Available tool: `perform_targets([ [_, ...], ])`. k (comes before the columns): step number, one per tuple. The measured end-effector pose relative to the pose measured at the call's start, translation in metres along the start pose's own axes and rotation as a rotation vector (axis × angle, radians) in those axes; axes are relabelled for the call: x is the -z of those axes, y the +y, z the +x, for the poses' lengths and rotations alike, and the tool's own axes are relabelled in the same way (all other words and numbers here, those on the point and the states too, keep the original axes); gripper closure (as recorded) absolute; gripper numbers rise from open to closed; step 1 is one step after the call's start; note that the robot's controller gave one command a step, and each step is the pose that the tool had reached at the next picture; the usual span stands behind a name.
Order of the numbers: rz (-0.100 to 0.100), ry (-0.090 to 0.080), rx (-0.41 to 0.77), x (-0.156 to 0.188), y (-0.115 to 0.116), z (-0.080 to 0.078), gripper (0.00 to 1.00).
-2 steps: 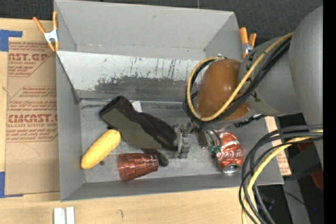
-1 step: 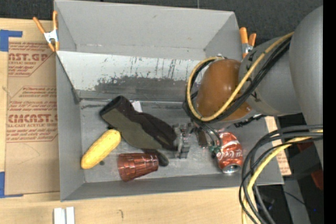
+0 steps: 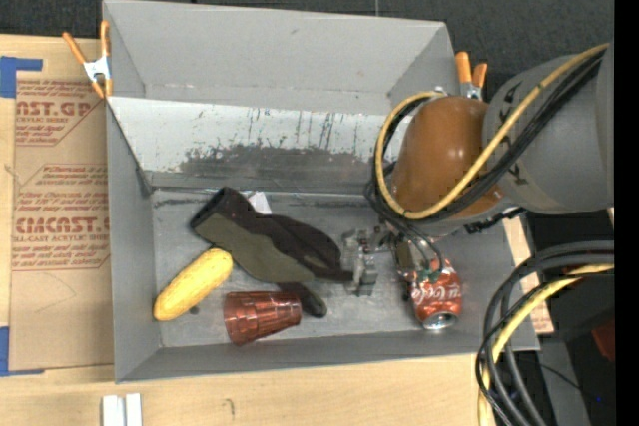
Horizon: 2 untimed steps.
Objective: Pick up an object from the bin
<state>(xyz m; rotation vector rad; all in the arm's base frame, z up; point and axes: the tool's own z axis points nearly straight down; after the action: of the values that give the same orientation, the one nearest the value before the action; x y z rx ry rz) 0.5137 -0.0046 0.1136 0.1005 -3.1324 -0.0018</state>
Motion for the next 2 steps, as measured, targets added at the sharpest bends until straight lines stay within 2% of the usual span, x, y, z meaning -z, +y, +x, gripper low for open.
perform_targets([
  [1,0.003,-0.013,0.055,0.0312,0.0069,-0.0208,1.0],
  [2,0.002,-0.014,0.058,0.0318,0.009,-0.0221,1.0],
])
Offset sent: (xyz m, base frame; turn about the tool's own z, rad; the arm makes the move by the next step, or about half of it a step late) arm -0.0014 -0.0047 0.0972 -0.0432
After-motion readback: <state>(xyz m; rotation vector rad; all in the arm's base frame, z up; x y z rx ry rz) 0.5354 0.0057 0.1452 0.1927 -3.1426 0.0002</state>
